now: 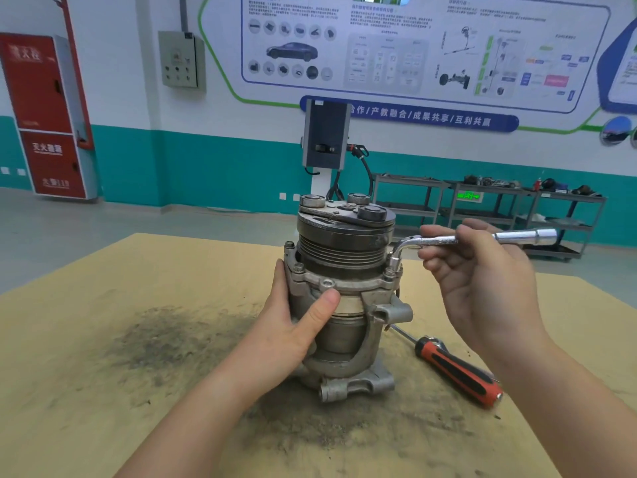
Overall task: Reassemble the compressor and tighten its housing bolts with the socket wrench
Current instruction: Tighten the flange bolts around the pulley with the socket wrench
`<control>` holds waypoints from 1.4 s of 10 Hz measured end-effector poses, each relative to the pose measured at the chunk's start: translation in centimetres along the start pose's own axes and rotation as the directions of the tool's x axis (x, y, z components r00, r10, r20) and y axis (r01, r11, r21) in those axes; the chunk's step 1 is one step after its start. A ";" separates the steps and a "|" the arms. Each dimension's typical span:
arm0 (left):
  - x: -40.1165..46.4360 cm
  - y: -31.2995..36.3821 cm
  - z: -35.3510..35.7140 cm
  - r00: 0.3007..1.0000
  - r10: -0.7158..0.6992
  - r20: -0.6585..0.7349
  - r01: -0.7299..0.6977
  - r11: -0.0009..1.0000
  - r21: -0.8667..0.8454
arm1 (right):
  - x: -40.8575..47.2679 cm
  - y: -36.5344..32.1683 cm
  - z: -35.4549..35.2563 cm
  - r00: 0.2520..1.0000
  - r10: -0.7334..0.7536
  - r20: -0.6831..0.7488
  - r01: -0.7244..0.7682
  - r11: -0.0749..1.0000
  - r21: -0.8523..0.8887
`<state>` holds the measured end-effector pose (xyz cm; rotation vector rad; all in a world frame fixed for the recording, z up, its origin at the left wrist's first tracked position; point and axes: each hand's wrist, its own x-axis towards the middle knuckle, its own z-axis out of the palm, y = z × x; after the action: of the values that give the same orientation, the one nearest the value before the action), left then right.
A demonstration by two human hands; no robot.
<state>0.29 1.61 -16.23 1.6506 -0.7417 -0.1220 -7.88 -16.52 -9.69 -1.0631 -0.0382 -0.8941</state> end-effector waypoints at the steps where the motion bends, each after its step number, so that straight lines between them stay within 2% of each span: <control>1: 0.0 0.2 0.0 1.000 -0.012 0.007 0.012 1.000 0.007 | 0.3 0.2 -0.3 0.995 0.100 -0.025 -0.097 0.990 0.103; 2: -0.1 0.4 0.0 1.000 -0.015 0.011 0.015 1.000 0.009 | 0.5 0.1 -0.4 0.986 0.166 -0.018 -0.160 0.969 0.189; 3: -0.1 0.2 -0.1 1.000 -0.020 0.011 0.020 1.000 0.014 | 0.7 0.0 -0.5 0.981 0.195 0.010 -0.194 0.968 0.160; 4: -0.1 0.0 0.0 1.000 -0.029 0.005 0.029 1.000 0.009 | 1.0 -0.4 -0.6 0.967 0.253 0.036 -0.255 0.964 0.080; 6: 0.6 -0.8 -0.3 0.999 -0.017 0.033 0.019 0.999 -0.040 | 3.3 -1.5 0.7 0.884 0.457 0.099 -0.452 0.889 -0.074; 7: 0.8 -1.4 -0.3 1.000 -0.007 0.011 0.007 1.000 -0.028 | 3.1 -0.8 0.8 0.871 0.484 0.087 -0.487 0.873 0.015; 8: 0.8 -1.6 -0.2 1.000 -0.006 -0.021 0.006 1.000 -0.019 | 1.5 0.2 0.4 0.936 0.352 0.001 -0.346 0.918 0.194; 9: 1.0 -2.0 0.1 0.999 0.003 -0.040 -0.004 1.000 -0.015 | -0.4 0.4 0.0 0.984 0.171 -0.055 -0.156 0.965 0.212; 10: 1.0 -2.2 0.3 0.999 -0.005 -0.047 0.004 1.000 -0.026 | -2.9 1.3 -0.1 0.986 -0.169 -0.009 0.169 0.985 0.023; 11: 1.0 -2.3 0.4 0.999 -0.001 -0.048 -0.002 0.999 -0.048 | -4.9 2.7 0.6 0.758 -0.592 0.273 0.650 0.653 -0.389; 12: 1.0 -2.0 0.4 0.999 -0.011 -0.033 0.009 0.997 -0.080 | -4.7 3.8 2.0 0.578 -0.602 0.551 0.794 0.259 -0.550; 13: 1.1 -2.2 0.4 1.000 -0.025 -0.015 0.024 0.996 -0.090 | -4.0 4.0 4.0 0.555 -0.568 0.608 0.781 0.102 -0.616; 14: 1.0 -2.4 0.3 1.000 -0.020 -0.020 0.018 0.992 -0.126 | -3.1 2.9 3.8 0.428 -0.661 0.616 0.828 0.015 -0.560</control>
<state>1.93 0.86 -18.21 1.5371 -0.6888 -0.1614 -6.55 -11.14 -11.20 -2.1611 -0.4410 -1.9544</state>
